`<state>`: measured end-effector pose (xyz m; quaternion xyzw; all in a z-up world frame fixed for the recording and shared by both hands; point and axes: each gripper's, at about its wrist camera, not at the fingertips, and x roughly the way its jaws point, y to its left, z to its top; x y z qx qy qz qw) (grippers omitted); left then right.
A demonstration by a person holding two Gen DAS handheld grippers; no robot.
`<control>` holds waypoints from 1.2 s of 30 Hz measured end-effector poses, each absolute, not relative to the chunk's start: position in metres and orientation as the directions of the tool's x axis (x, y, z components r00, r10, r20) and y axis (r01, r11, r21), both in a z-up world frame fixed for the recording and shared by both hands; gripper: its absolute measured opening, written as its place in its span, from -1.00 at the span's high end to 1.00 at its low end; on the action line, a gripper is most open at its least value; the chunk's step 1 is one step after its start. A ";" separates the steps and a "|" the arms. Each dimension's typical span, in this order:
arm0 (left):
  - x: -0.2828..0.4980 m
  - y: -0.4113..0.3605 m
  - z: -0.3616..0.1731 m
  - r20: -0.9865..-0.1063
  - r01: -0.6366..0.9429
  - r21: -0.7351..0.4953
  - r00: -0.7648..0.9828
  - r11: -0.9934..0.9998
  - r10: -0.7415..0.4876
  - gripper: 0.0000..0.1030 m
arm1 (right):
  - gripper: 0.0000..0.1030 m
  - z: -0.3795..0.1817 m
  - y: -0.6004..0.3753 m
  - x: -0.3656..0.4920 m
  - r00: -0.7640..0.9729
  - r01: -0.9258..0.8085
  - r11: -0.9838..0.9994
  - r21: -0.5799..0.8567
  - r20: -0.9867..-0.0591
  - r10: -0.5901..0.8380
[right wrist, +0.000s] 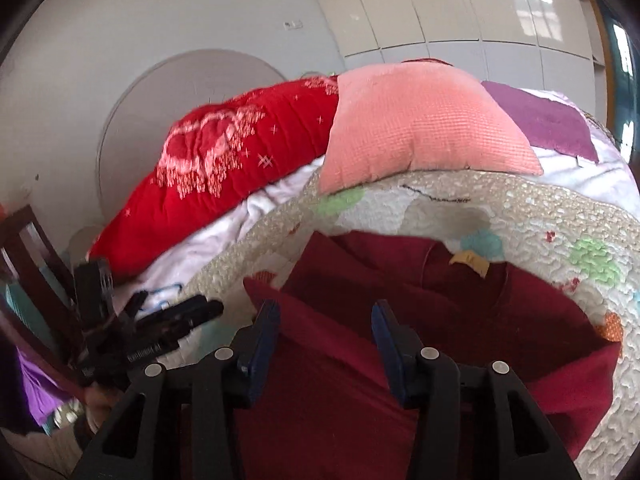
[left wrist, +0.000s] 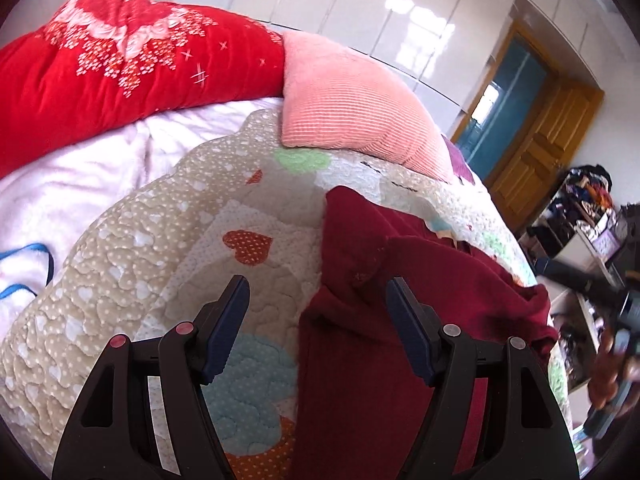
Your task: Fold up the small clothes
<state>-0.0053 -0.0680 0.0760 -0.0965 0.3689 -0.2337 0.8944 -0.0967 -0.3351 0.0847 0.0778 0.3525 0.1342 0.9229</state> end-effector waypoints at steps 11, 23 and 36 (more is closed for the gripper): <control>-0.003 -0.078 0.068 -0.629 0.376 -0.334 0.594 0.864 -0.501 -0.38 | 0.11 0.041 -0.394 -0.115 0.712 -0.046 0.964 0.262 -0.669 0.216; 0.009 -0.077 0.057 -0.658 0.337 -0.361 0.568 0.869 -0.494 -0.38 | 0.07 0.029 -0.346 -0.075 0.718 -0.078 0.945 0.317 -0.640 0.274; 0.012 -0.057 0.064 -0.640 0.285 -0.405 0.591 0.869 -0.492 -0.38 | 0.92 0.006 -0.272 -0.044 0.654 -0.212 0.964 0.161 -0.709 0.263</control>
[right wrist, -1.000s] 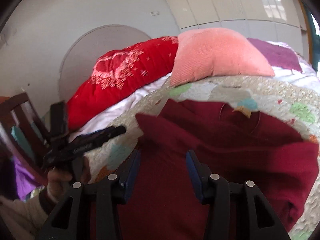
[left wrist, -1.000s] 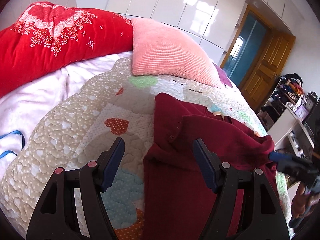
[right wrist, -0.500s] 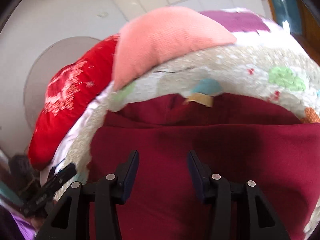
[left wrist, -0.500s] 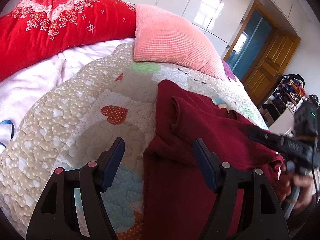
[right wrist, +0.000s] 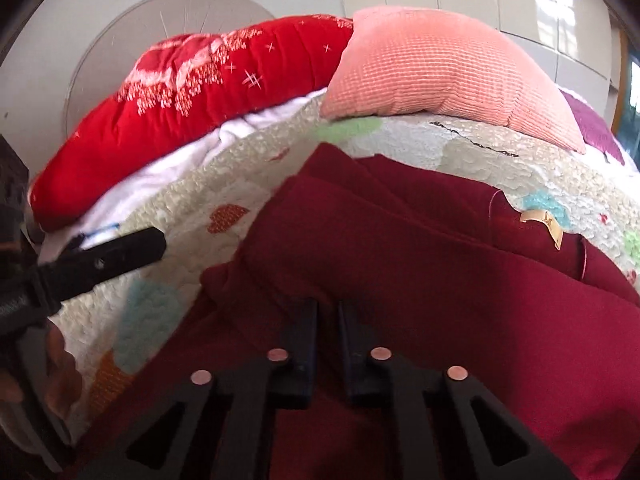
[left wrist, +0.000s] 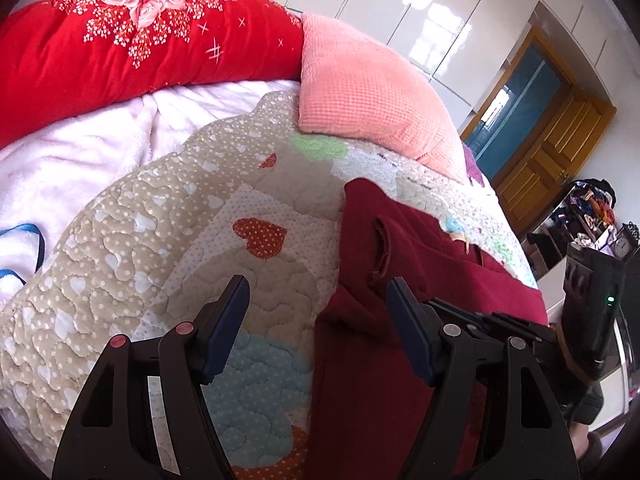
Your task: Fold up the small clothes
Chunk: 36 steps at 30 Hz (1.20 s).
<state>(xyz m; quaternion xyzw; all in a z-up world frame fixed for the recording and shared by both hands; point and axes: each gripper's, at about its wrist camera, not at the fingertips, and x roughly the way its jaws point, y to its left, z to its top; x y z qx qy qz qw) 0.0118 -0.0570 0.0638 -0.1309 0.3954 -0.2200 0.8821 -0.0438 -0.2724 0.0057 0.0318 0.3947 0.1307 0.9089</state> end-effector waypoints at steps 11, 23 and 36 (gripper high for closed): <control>0.005 -0.083 0.063 -0.645 0.364 -0.359 0.568 0.859 -0.510 -0.39 | 0.08 0.045 -0.332 -0.105 0.731 -0.088 0.969 0.232 -0.645 0.221; 0.007 -0.128 0.061 -0.684 0.416 -0.281 0.546 0.865 -0.485 -0.39 | 0.55 0.014 -0.466 -0.160 0.551 0.318 0.943 -0.097 -0.791 -0.267; 0.015 -0.152 0.035 -0.749 0.401 -0.177 0.538 0.899 -0.387 -0.39 | 0.54 0.020 -0.452 -0.196 0.630 0.247 0.969 0.027 -0.764 -0.139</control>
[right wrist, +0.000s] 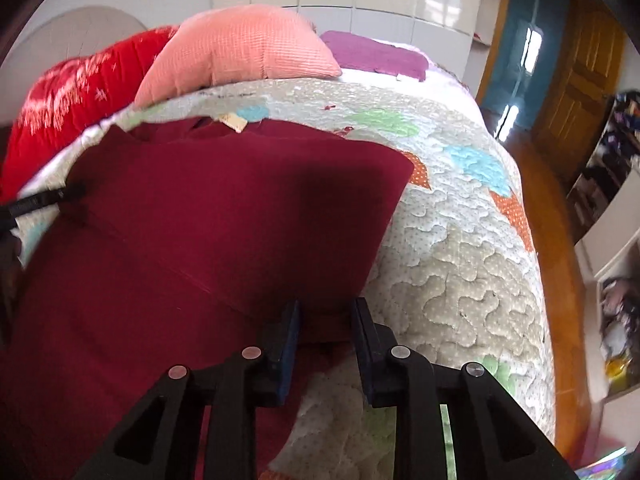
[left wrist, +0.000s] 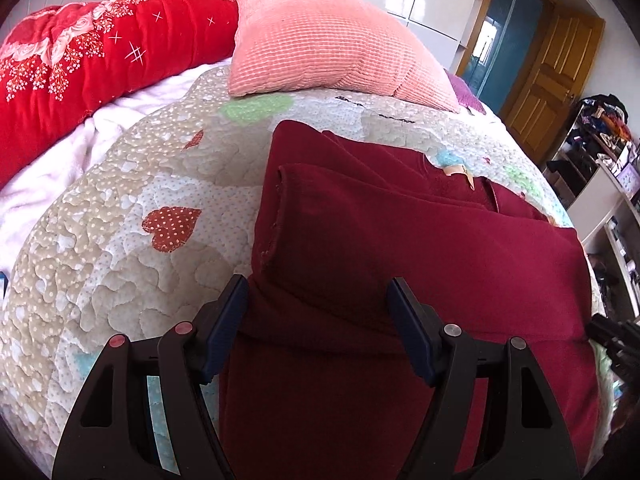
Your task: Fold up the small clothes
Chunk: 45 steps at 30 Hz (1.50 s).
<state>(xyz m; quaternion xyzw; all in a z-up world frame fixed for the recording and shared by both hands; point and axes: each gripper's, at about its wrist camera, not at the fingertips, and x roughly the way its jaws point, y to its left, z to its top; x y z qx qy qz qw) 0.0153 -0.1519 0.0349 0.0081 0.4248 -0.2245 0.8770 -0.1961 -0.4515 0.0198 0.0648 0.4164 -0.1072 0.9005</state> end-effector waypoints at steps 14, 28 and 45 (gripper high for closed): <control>0.018 -0.158 0.031 -0.761 0.401 -0.146 0.539 0.904 -0.362 -0.40 | 0.39 -0.001 -0.474 -0.103 0.642 0.320 0.943 0.089 -0.752 -0.147; 0.018 -0.159 0.030 -0.767 0.402 -0.134 0.536 0.906 -0.352 -0.41 | 0.28 -0.001 -0.446 -0.185 0.645 0.259 0.960 0.103 -0.759 -0.092; -0.104 -0.068 0.073 -0.771 0.412 -0.154 0.519 0.898 -0.370 -0.41 | 0.05 0.027 -0.415 -0.333 0.660 0.182 0.940 0.287 -0.745 0.099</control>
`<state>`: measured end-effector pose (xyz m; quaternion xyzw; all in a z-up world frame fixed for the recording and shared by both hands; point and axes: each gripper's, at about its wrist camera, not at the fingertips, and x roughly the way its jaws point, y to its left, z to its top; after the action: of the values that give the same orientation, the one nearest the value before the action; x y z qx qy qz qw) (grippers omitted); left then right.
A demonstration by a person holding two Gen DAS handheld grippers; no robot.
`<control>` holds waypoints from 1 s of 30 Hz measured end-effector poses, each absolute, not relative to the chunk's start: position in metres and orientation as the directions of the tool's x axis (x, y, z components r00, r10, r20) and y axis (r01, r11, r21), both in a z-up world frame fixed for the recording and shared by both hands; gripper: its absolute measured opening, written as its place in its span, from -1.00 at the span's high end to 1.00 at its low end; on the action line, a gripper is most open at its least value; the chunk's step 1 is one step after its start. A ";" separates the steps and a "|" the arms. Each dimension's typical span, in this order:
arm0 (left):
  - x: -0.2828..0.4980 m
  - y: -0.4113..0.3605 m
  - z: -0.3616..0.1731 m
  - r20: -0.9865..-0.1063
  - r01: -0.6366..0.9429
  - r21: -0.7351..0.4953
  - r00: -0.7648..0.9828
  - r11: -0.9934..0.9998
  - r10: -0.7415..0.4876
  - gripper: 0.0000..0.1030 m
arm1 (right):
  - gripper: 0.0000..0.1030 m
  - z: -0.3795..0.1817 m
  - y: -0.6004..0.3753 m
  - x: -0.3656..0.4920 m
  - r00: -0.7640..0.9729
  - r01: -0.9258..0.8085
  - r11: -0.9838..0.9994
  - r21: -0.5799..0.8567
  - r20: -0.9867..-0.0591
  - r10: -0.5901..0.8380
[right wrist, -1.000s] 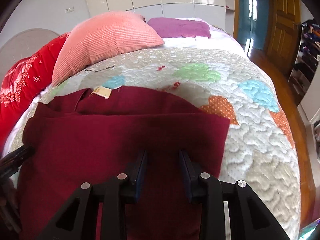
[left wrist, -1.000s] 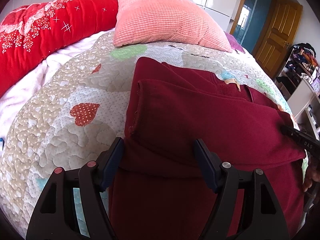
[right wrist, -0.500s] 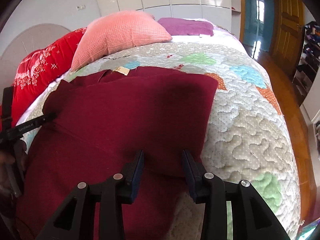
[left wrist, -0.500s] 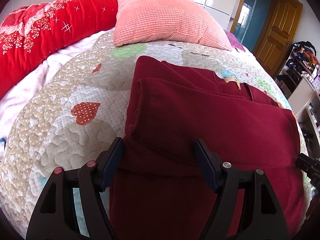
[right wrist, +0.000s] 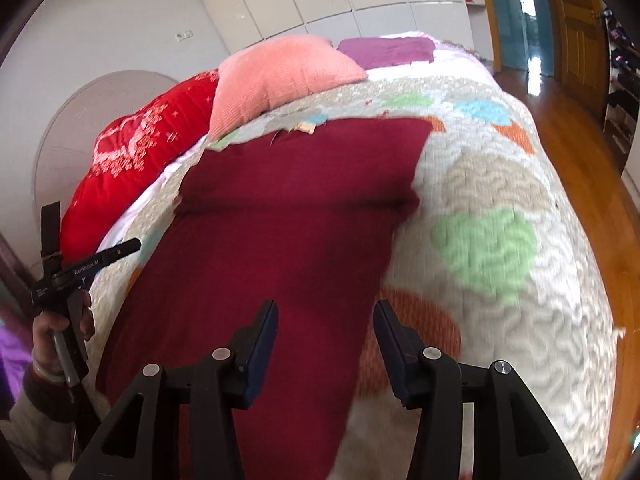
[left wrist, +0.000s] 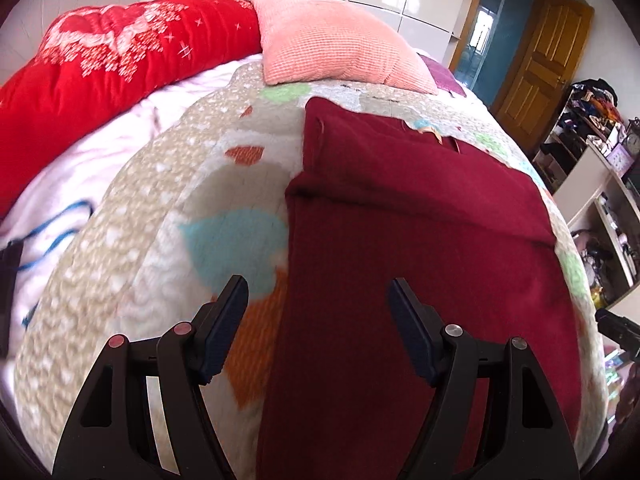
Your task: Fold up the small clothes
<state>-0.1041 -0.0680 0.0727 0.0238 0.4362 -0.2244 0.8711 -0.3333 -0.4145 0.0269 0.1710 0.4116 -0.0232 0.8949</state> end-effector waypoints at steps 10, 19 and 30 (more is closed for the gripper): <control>-0.177 -0.020 0.055 -0.821 0.378 -0.218 0.428 0.900 -0.378 -0.41 | -0.05 -0.011 -0.383 -0.398 0.573 0.109 0.911 0.398 -0.774 0.270; -0.198 -0.015 0.038 -0.846 0.366 -0.229 0.383 0.902 -0.370 -0.41 | 0.82 -0.017 -0.357 -0.404 0.619 0.047 0.925 0.377 -0.738 0.269; -0.213 -0.007 0.033 -0.852 0.359 -0.231 0.375 0.904 -0.366 -0.41 | 0.71 -0.018 -0.397 -0.426 0.632 0.135 0.871 0.471 -0.718 0.291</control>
<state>-0.2134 -0.0074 0.0334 -0.0033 0.5145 -0.2188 0.8291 -0.4261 -0.3970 -0.0185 0.2495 0.4267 0.0448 0.8682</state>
